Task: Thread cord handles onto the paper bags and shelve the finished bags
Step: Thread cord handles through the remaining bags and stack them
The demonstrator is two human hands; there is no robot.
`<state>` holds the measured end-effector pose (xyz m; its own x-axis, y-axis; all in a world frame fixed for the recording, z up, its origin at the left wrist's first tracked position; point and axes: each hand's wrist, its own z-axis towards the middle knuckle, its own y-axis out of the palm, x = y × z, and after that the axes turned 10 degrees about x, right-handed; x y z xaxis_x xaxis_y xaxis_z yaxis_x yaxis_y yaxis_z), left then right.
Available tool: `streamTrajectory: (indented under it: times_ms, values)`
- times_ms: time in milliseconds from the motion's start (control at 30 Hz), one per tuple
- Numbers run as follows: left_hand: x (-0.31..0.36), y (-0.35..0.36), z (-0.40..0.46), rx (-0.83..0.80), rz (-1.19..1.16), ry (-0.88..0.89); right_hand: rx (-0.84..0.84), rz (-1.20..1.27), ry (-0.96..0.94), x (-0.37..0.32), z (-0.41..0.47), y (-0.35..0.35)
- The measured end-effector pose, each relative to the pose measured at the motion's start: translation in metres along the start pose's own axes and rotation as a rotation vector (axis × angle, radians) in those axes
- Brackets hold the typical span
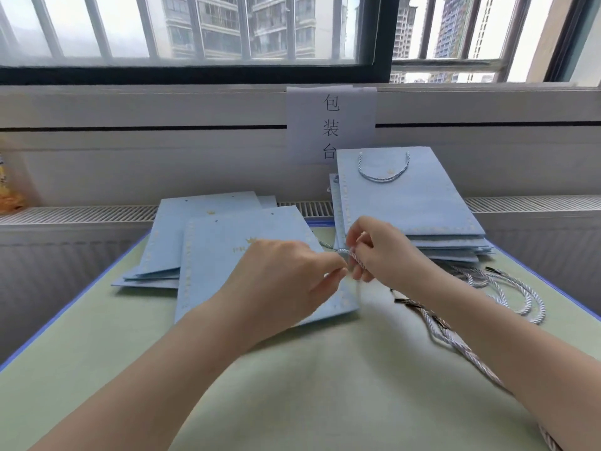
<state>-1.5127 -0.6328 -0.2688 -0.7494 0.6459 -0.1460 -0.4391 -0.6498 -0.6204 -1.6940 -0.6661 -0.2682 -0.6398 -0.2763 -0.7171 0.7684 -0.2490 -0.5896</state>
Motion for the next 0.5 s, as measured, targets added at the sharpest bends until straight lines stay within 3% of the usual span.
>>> streamTrajectory:
  times_ms: [100,200,300,367,500]
  values:
    - [-0.021,0.0,0.0,-0.064,0.195,-0.336,0.057,0.174,0.098,-0.006,0.003,0.001]
    - [-0.059,0.006,-0.016,-0.308,0.414,-0.748,0.005,0.388,0.194,-0.013,0.002,-0.002]
    - [-0.08,0.011,-0.03,-0.393,0.46,-0.949,-0.052,0.148,0.065,-0.01,-0.001,-0.001]
    - [-0.086,0.012,-0.031,-0.346,0.397,-1.004,-0.109,-0.08,-0.004,-0.004,-0.005,0.006]
    - [-0.092,0.007,-0.028,-0.188,0.185,-1.13,-0.22,-0.232,-0.014,0.001,-0.009,0.013]
